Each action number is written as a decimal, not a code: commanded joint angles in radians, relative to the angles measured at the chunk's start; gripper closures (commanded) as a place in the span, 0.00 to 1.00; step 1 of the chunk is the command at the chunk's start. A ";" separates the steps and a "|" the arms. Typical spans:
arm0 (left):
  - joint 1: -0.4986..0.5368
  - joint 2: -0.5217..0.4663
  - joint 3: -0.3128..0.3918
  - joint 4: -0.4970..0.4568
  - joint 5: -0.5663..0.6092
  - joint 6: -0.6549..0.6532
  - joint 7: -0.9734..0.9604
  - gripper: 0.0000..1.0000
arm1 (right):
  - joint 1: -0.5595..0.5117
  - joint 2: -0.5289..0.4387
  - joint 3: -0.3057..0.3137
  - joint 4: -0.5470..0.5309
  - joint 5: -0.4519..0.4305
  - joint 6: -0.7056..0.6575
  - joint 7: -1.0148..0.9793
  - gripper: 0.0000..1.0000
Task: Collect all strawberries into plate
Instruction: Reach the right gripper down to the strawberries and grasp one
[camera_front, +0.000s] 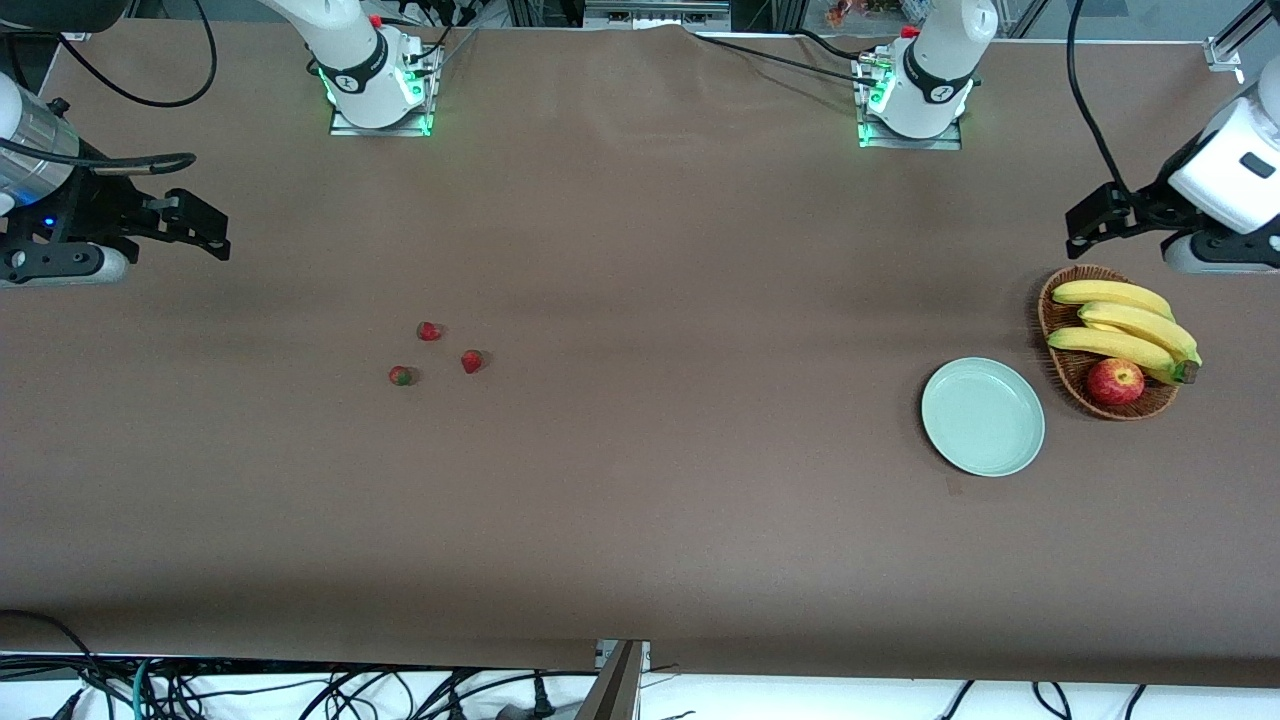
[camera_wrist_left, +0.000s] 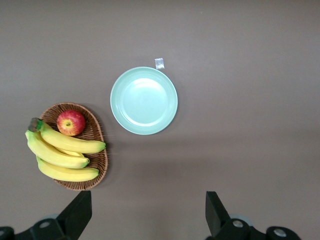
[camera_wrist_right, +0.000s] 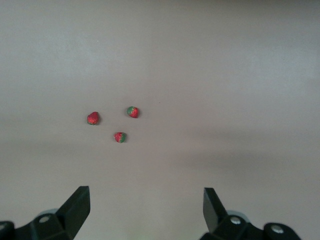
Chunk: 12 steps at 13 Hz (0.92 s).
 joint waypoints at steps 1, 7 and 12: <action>-0.008 -0.020 -0.016 -0.011 -0.022 -0.012 -0.015 0.00 | -0.002 -0.002 0.008 0.011 -0.010 0.003 0.011 0.00; 0.006 -0.019 -0.016 -0.011 -0.022 -0.015 -0.004 0.00 | -0.023 0.004 -0.002 0.015 -0.010 0.013 -0.011 0.00; 0.008 -0.019 -0.013 -0.011 -0.022 -0.018 -0.004 0.00 | -0.009 0.223 0.011 -0.023 0.005 0.022 -0.006 0.00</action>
